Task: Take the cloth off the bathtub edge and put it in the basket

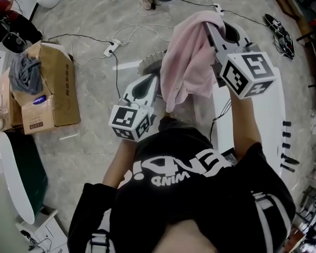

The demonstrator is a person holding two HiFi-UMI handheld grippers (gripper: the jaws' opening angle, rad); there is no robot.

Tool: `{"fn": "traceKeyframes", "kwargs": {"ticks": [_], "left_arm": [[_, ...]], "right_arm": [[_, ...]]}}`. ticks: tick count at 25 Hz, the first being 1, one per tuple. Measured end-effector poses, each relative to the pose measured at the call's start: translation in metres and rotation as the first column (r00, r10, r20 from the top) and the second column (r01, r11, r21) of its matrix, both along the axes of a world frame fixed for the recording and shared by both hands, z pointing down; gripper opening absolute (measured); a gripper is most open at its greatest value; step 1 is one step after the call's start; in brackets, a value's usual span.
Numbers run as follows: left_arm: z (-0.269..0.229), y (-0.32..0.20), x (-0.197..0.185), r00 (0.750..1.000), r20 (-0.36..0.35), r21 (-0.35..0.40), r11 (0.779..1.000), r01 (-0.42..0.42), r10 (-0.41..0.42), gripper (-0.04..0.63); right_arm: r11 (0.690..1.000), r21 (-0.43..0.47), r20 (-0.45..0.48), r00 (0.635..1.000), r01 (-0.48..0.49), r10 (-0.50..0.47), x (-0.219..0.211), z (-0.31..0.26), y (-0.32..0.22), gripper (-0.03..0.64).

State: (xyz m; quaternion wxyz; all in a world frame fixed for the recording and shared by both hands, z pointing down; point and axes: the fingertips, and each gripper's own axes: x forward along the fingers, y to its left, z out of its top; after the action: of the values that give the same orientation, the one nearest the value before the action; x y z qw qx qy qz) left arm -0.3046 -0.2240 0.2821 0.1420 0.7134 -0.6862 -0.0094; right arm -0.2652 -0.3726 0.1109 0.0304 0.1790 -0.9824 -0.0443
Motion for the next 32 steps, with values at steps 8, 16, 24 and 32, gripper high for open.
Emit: {"fn": "traceKeyframes", "kwargs": {"ticks": [8, 16, 24, 32], "left_arm": [[0.004, -0.060, -0.040, 0.999, -0.016, -0.026, 0.999, 0.037, -0.038, 0.014], [0.020, -0.082, -0.077, 0.999, -0.031, -0.088, 0.996, 0.013, -0.016, 0.014], [0.061, -0.104, -0.096, 0.998, -0.065, -0.143, 0.990, -0.017, 0.007, 0.014], [0.161, -0.116, -0.107, 0.989, -0.150, -0.212, 0.977, -0.028, -0.004, 0.014]], "right_arm": [[0.997, -0.050, -0.026, 0.998, 0.064, -0.065, -0.044, 0.019, -0.050, 0.015], [0.987, -0.155, -0.070, 0.996, 0.050, -0.061, -0.067, 0.068, -0.069, 0.015], [0.965, -0.260, -0.168, 0.982, 0.044, -0.090, -0.080, 0.157, -0.065, 0.015], [0.935, -0.355, -0.301, 0.946, 0.005, -0.119, -0.086, 0.304, -0.054, 0.015]]}}
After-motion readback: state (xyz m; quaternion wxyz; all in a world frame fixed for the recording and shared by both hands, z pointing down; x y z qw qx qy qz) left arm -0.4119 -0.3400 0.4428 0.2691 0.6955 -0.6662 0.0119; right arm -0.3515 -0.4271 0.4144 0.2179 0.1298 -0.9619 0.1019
